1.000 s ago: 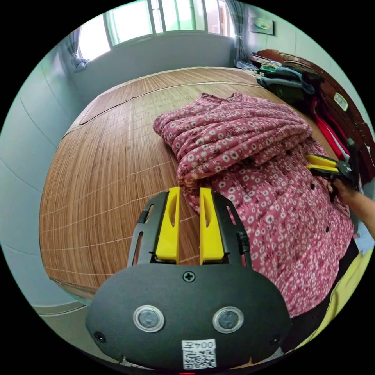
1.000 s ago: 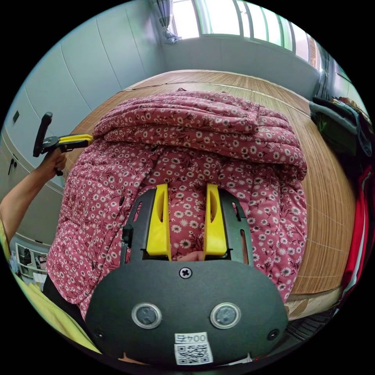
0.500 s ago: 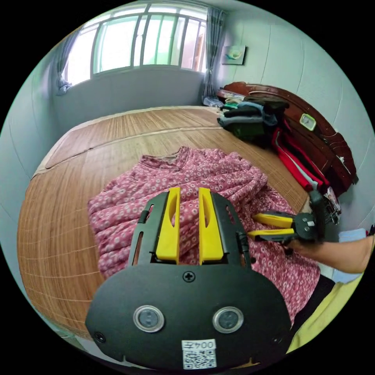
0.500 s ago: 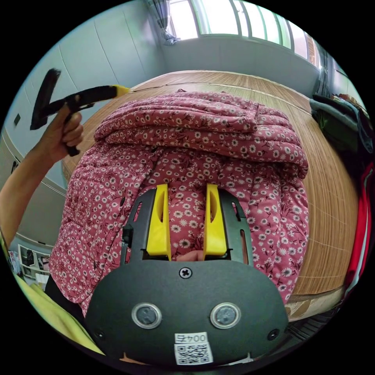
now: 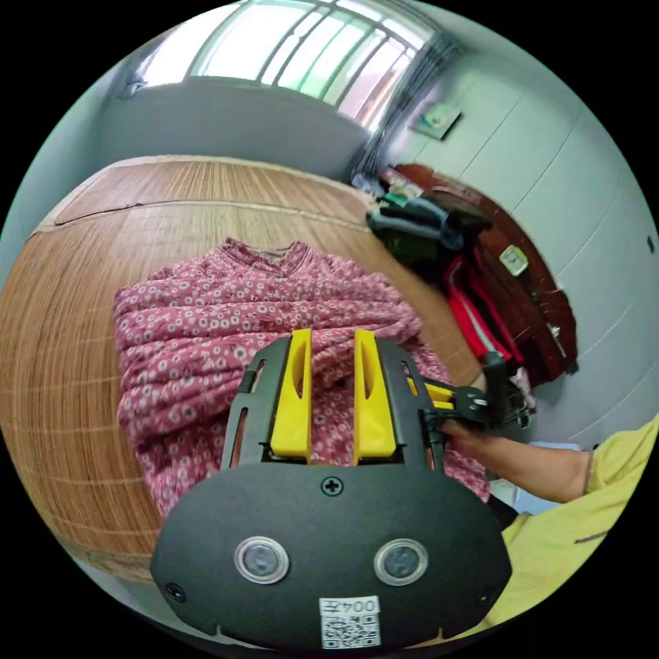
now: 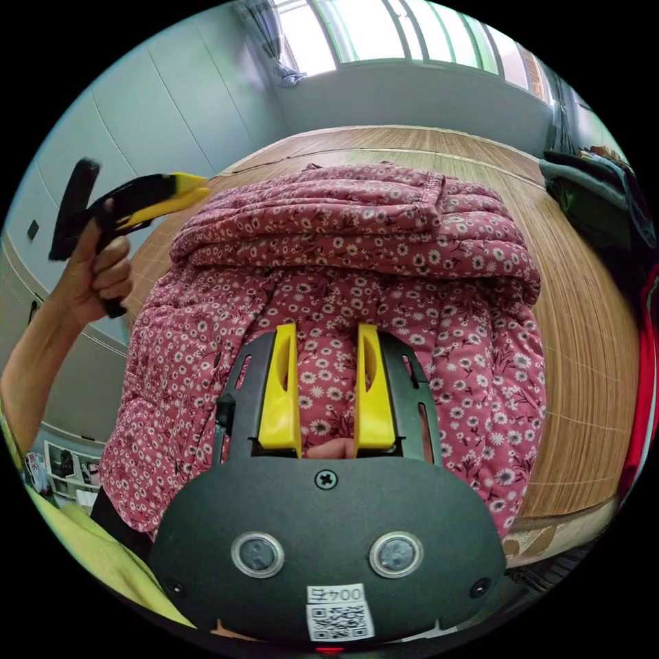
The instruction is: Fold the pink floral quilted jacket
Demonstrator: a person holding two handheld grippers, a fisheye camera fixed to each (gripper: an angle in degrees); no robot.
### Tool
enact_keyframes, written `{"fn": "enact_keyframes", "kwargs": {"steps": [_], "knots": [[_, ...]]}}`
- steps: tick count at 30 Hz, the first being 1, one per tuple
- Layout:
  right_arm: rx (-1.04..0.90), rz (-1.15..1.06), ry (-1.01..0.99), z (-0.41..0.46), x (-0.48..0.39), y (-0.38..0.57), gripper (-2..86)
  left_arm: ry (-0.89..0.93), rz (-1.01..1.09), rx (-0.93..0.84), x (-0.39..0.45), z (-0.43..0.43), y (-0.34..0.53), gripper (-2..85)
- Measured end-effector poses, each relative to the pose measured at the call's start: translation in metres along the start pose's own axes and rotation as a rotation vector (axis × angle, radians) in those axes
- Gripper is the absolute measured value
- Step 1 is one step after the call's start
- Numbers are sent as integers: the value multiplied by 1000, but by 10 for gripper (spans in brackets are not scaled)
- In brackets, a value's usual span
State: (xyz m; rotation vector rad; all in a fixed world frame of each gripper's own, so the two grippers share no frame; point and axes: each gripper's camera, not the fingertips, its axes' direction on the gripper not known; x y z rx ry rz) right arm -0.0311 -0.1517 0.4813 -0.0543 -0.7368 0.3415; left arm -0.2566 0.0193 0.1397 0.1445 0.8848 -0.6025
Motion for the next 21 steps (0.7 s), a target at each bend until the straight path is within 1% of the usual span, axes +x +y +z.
{"fn": "enact_keyframes", "kwargs": {"steps": [2, 3, 5, 6, 7, 8, 9, 11, 12, 14, 18, 20, 21], "knots": [[2, 8, -45, -4, 16, -9, 121, 43, -61, 60, -14, -55, 43, 98], [2, 11, -53, -6, 21, -12, 120, 64, -92, 76, -21, -68, 57, 100], [7, 95, -75, -24, 42, -17, 99, 191, -265, 121, -59, -112, 117, 108], [7, 119, -102, -32, 49, -17, 96, 222, -312, 139, -69, -122, 134, 111], [4, 145, -185, -49, 61, -13, 92, 269, -401, 174, -88, -143, 172, 117], [12, 165, -280, -68, 75, -4, 90, 287, -471, 203, -104, -163, 209, 121], [25, 178, -328, -78, 83, 3, 89, 280, -504, 215, -111, -172, 227, 124], [140, 239, -520, -123, 121, 47, 93, 247, -629, 242, -132, -201, 299, 135], [165, 272, -560, -132, 132, 60, 95, 254, -662, 245, -137, -205, 316, 138], [217, 415, -637, -157, 175, 114, 111, 307, -770, 269, -152, -212, 370, 149], [218, 597, -585, -175, 229, 189, 162, 370, -886, 277, -168, -204, 419, 166], [215, 737, -632, -166, 261, 233, 179, 417, -933, 277, -174, -193, 436, 176], [215, 768, -656, -161, 267, 243, 183, 437, -943, 281, -175, -190, 439, 178]]}}
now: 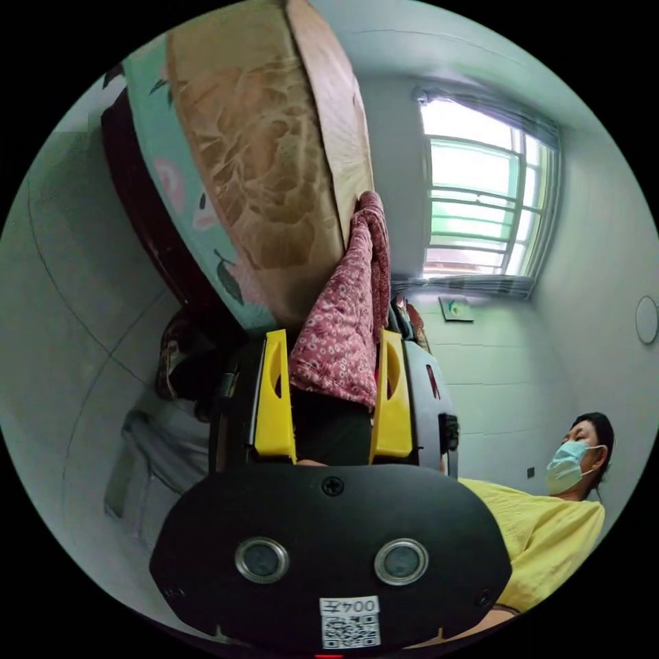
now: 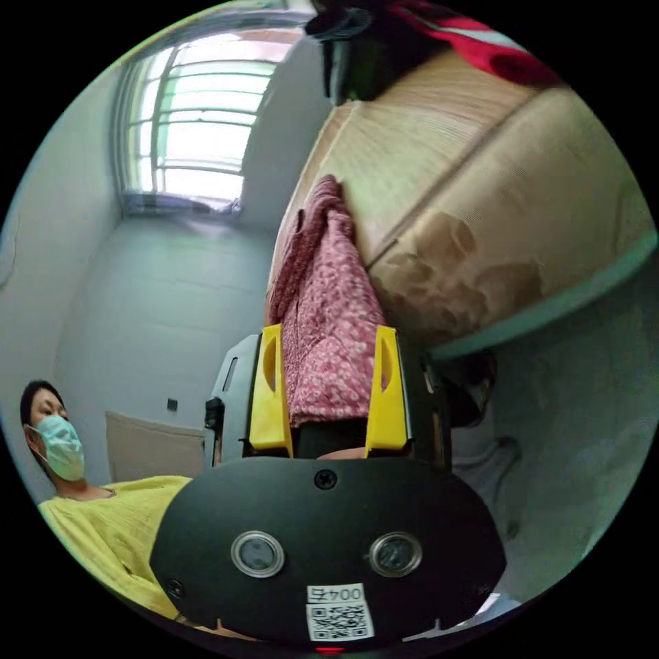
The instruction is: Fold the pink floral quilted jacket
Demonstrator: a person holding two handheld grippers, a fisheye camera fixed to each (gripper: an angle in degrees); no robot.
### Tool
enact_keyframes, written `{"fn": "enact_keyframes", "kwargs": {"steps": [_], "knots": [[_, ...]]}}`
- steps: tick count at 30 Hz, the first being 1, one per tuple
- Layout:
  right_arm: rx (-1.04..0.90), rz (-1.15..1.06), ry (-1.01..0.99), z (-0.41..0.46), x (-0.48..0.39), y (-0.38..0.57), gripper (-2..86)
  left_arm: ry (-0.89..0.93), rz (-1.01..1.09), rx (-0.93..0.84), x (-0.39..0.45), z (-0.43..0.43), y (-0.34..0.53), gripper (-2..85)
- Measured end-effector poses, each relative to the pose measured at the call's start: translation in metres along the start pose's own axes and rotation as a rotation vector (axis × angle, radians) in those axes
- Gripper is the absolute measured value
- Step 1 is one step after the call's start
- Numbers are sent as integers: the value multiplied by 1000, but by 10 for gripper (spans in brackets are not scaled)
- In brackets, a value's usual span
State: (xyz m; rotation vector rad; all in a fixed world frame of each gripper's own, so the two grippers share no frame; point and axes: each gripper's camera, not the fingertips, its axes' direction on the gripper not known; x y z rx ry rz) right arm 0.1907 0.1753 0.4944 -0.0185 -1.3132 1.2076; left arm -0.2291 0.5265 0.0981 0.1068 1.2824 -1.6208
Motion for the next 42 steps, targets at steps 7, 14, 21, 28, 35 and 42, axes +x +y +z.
{"fn": "enact_keyframes", "kwargs": {"steps": [7, 14, 21, 28, 35, 42], "knots": [[4, 189, -158, 1, 78, 10, 185, 60, -62, -71, -22, 22, 4, 197], [-73, 141, -169, 8, 79, -11, 179, 82, -48, -109, -16, 39, 1, 199], [146, 39, -122, -53, 50, -7, 105, 81, -50, -98, -14, 36, 4, 186], [294, -551, -1377, -104, -126, -28, -3, 90, -61, -94, -16, 39, 8, 177], [22, -1007, -2051, -127, -336, 7, -8, 80, -69, -100, -15, 46, 16, 171], [-135, -938, -2209, -96, -391, 43, -8, 80, -82, -102, -18, 51, 22, 164]]}}
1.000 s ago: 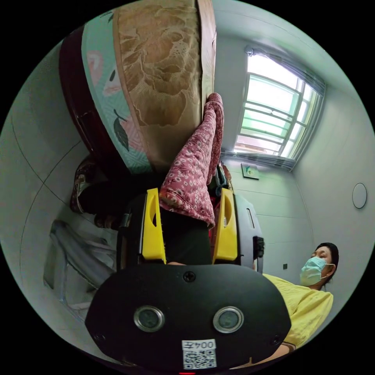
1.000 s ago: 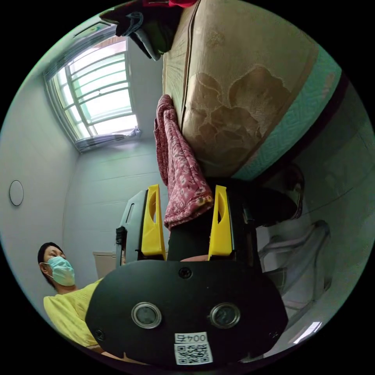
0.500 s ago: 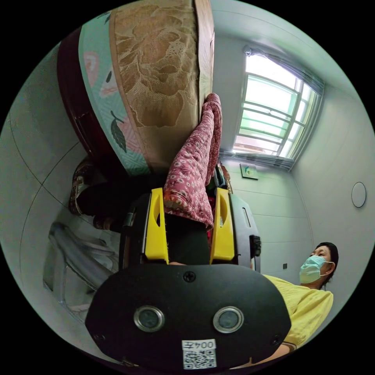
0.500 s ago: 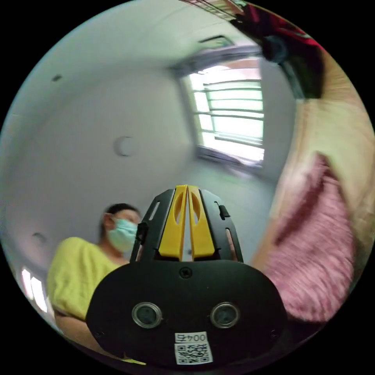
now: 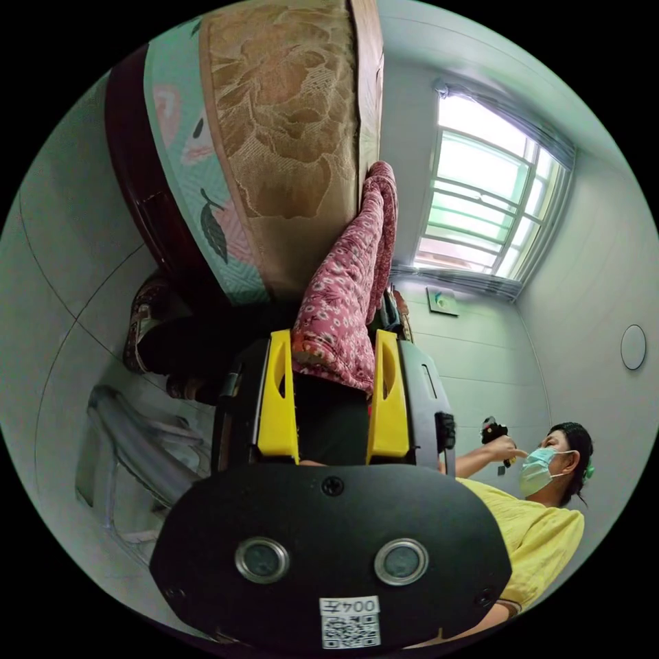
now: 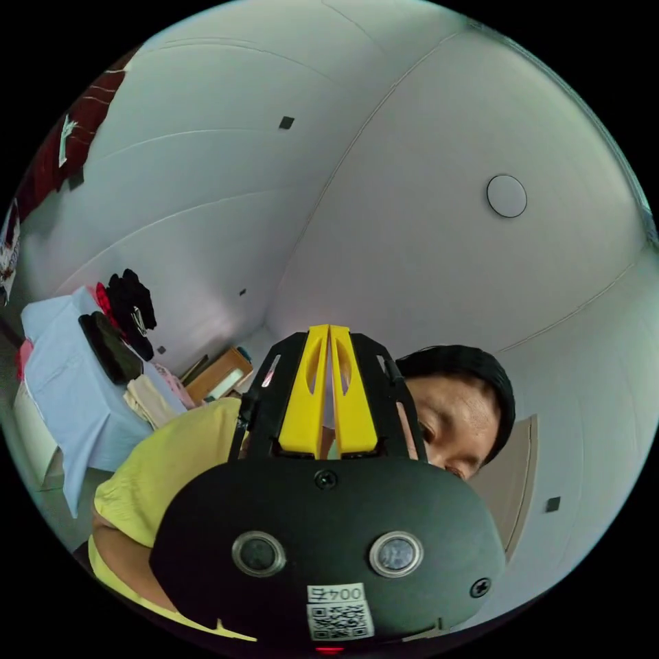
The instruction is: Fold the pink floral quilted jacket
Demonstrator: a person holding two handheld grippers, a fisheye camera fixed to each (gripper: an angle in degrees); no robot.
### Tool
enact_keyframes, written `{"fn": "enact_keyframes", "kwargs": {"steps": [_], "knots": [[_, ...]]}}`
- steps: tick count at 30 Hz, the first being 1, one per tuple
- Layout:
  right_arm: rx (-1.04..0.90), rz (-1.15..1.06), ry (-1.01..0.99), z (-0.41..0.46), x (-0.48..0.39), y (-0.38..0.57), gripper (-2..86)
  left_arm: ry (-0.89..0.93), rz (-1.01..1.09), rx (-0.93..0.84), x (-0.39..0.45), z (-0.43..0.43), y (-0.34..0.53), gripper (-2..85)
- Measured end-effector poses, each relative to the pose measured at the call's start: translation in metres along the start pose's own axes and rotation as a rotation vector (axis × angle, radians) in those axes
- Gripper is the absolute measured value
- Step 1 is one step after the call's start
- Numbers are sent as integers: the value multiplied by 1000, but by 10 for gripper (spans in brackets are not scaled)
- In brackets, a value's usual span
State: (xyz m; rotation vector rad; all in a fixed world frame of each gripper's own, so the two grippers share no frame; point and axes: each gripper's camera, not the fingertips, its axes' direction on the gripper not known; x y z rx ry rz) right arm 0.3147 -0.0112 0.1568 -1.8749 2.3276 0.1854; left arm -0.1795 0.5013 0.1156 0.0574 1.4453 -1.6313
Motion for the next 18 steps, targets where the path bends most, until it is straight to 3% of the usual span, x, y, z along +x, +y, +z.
{"fn": "enact_keyframes", "kwargs": {"steps": [13, 15, 18], "knots": [[112, 58, 72, -33, 40, 30, -6, -26, -3, -37, -1, 19, 7, 161], [122, 46, 138, -50, 33, 30, -3, -31, -2, -39, 0, 21, 8, 161], [130, 55, 489, -104, -5, 29, 15, -31, 3, -38, -1, 21, 9, 163]]}}
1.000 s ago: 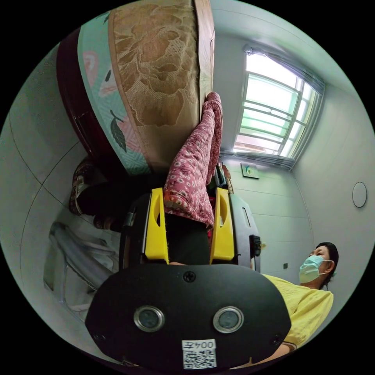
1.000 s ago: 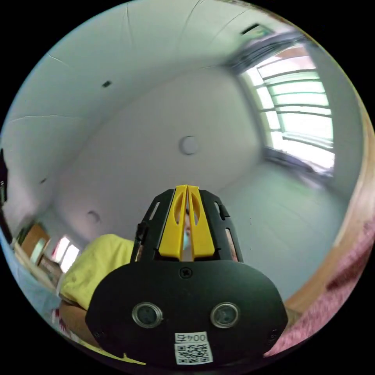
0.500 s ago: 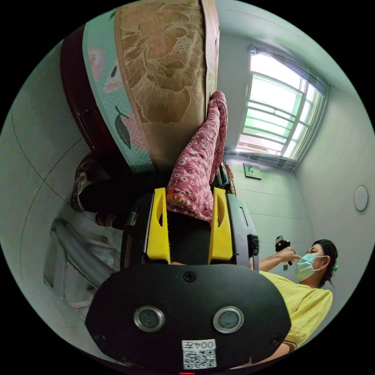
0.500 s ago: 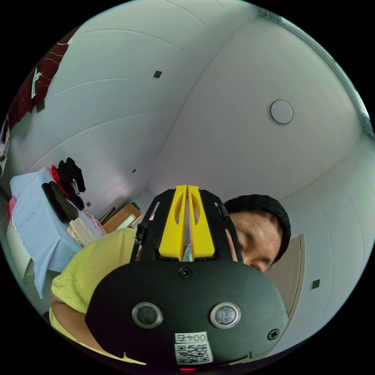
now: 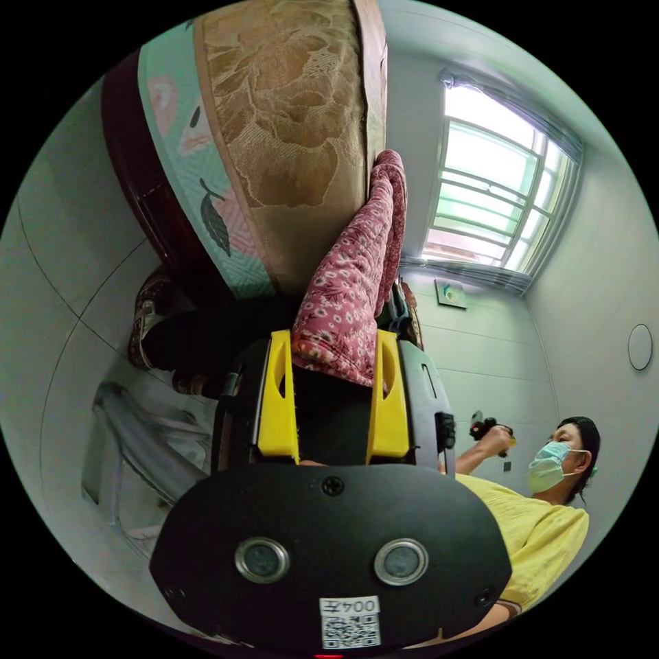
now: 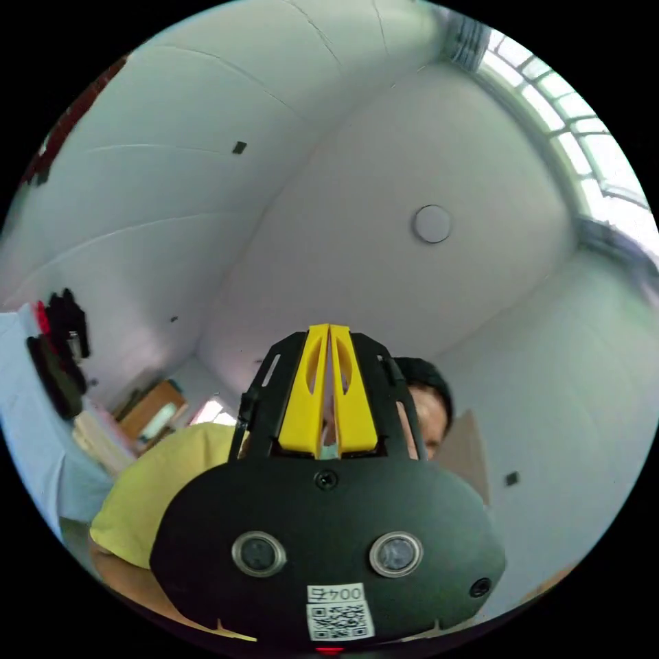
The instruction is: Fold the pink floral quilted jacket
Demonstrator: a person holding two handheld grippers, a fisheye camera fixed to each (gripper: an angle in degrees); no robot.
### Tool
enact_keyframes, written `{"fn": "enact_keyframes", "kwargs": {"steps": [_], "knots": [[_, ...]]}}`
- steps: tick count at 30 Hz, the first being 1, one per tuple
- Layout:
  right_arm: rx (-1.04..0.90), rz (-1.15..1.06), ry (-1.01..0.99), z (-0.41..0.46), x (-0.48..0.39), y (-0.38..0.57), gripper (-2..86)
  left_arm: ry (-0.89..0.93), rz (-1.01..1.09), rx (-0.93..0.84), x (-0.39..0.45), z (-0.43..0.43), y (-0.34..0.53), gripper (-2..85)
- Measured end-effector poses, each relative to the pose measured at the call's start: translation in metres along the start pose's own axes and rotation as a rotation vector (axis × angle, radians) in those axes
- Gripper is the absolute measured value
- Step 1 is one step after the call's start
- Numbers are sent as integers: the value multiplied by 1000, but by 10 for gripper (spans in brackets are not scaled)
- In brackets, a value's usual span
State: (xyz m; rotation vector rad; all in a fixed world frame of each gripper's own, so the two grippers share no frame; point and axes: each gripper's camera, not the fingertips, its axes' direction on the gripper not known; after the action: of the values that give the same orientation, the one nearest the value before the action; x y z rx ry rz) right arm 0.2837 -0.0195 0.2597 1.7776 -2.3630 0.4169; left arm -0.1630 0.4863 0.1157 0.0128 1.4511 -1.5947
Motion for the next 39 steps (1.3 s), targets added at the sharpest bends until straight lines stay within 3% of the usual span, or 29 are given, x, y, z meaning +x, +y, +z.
{"fn": "enact_keyframes", "kwargs": {"steps": [3, 5, 8, 9, 13, 20, 23, 28, 39], "knots": [[5, 95, 625, -102, -25, 6, 49, 16, 2, 18, -5, -4, 1, 166], [-22, 247, 1204, -182, -58, 32, 84, 35, -1, 31, -10, -7, 2, 170], [-31, 492, 1691, -256, -86, 83, 147, 48, 12, 13, -12, -3, 2, 184], [-17, 521, 1735, -266, -91, 94, 154, 49, 17, 6, -11, -1, 2, 188], [110, 702, 1715, -323, -85, 162, 182, 103, 24, -28, -12, 12, 1, 222], [88, 826, 1507, -349, -25, 205, 151, 117, 12, -53, -18, 19, 0, 201], [38, 809, 1429, -336, -16, 207, 95, 122, 26, -73, -18, 18, 3, 143], [-10, 694, 1522, -293, -26, 201, 51, 146, 97, -5, -7, -2, 10, 63], [-299, 449, 1576, -149, -30, 168, 40, 151, 396, 66, 108, -54, 21, 42]]}}
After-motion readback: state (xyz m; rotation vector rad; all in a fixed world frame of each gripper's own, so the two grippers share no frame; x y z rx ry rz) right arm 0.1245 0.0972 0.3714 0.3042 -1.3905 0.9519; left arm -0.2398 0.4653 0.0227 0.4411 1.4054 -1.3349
